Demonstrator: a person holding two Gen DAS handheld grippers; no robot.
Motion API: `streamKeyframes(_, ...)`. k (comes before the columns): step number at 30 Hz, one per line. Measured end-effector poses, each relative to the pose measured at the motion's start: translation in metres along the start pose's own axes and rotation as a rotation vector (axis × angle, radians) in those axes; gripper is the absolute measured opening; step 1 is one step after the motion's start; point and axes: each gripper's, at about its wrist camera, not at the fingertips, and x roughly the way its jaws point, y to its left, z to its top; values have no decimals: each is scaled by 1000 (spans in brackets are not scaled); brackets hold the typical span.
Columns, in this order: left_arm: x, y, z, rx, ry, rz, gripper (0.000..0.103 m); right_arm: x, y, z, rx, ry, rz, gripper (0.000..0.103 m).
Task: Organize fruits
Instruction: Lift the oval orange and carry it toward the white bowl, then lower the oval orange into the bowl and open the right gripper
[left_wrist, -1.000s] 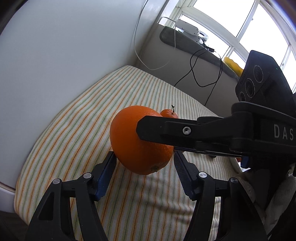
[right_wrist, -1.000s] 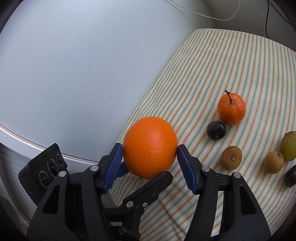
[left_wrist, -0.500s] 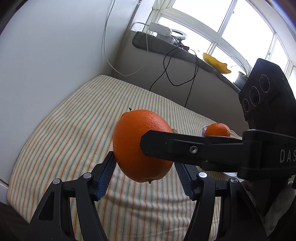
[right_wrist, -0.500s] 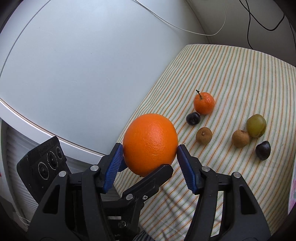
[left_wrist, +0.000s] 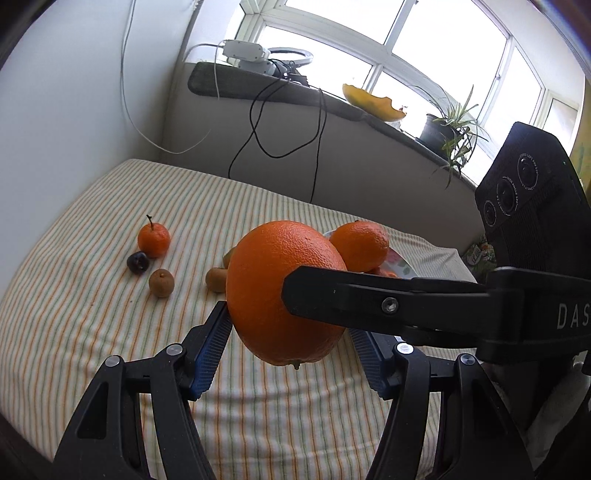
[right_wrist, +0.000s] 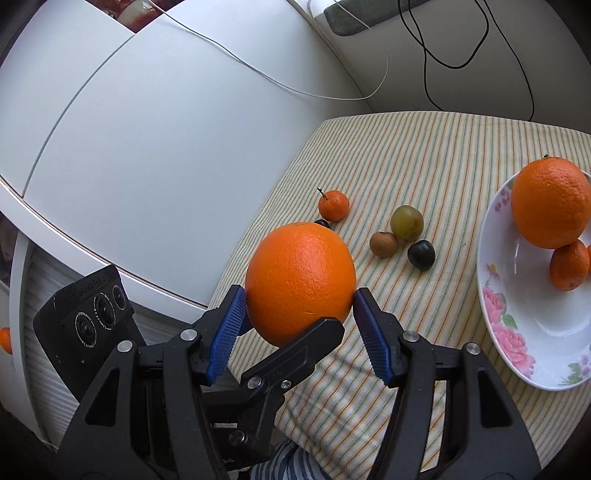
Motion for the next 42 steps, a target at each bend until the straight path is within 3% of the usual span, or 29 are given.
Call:
streamKeyframes(10,23,-54,-1,76,37,-67,63,-61,-49,-17,67,-64,-39,64)
streamKeyframes(22,50,-102,-2,141,81,-135,63,-112,-80,-31,120,-121,-84,64)
streamKeyframes(42,90,-144,2,220,156,-170,64,-150,-138,-36,227,-174,-136,64)
